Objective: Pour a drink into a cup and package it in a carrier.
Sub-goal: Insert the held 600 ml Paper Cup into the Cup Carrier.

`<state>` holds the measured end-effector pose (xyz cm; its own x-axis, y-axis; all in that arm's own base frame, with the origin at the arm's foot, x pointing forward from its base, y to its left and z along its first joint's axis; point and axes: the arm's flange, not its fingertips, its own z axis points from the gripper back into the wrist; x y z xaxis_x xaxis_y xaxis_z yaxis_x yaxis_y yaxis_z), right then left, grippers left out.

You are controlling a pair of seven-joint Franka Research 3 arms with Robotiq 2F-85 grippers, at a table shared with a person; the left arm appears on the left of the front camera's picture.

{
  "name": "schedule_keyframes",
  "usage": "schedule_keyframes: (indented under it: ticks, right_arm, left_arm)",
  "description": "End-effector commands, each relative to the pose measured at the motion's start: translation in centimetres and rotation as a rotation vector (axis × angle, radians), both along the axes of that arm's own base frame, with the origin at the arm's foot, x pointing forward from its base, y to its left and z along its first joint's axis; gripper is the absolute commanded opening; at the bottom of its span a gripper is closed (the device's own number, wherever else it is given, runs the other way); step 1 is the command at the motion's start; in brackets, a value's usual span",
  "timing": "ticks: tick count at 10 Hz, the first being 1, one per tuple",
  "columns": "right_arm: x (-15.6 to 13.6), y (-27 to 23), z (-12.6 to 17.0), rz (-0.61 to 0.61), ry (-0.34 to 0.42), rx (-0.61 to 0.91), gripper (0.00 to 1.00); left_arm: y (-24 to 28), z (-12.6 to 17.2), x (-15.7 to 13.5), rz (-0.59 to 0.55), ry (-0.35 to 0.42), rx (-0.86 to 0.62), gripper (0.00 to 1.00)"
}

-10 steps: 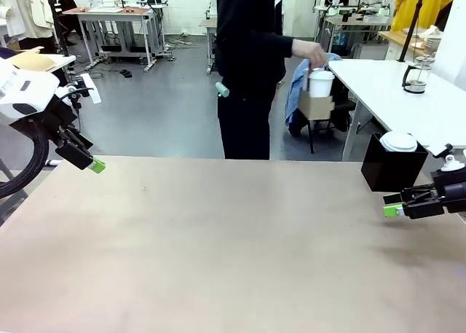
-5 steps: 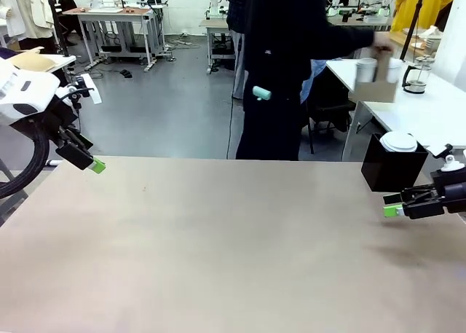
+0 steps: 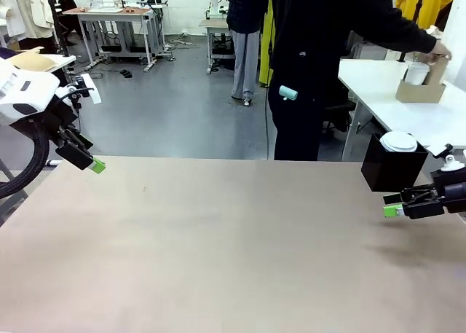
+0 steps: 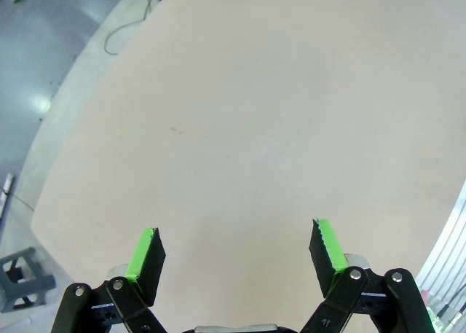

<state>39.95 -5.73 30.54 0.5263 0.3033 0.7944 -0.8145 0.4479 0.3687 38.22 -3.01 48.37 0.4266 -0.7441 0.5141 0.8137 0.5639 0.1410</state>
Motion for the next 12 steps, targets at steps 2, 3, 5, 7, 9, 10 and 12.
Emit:
schedule_keyframes:
  ticks: [2,3,5,7,9,10,12]
  right_arm:
    - [0.2,-0.24,0.14,0.005,-0.001,0.012,1.0]
    - [0.2,-0.24,0.14,0.005,-0.001,0.012,1.0]
    - [0.2,-0.24,0.14,0.005,-0.001,0.012,1.0]
    - [0.2,-0.24,0.14,0.005,-0.001,0.012,1.0]
    - [0.2,-0.24,0.14,0.005,-0.001,0.012,1.0]
    - [0.2,-0.24,0.14,0.005,-0.001,0.012,1.0]
    - [0.2,-0.24,0.14,0.005,-0.001,0.012,1.0]
  left_arm:
    - [-0.09,0.07,-0.07,0.013,0.0,-0.014,1.0]
    - [-0.09,0.07,-0.07,0.013,0.0,-0.014,1.0]
    - [-0.09,0.07,-0.07,0.013,0.0,-0.014,1.0]
    - [-0.09,0.07,-0.07,0.013,0.0,-0.014,1.0]
    - [-0.09,0.07,-0.07,0.013,0.0,-0.014,1.0]
    - [-0.09,0.07,-0.07,0.013,0.0,-0.014,1.0]
    - [-0.09,0.07,-0.07,0.013,0.0,-0.014,1.0]
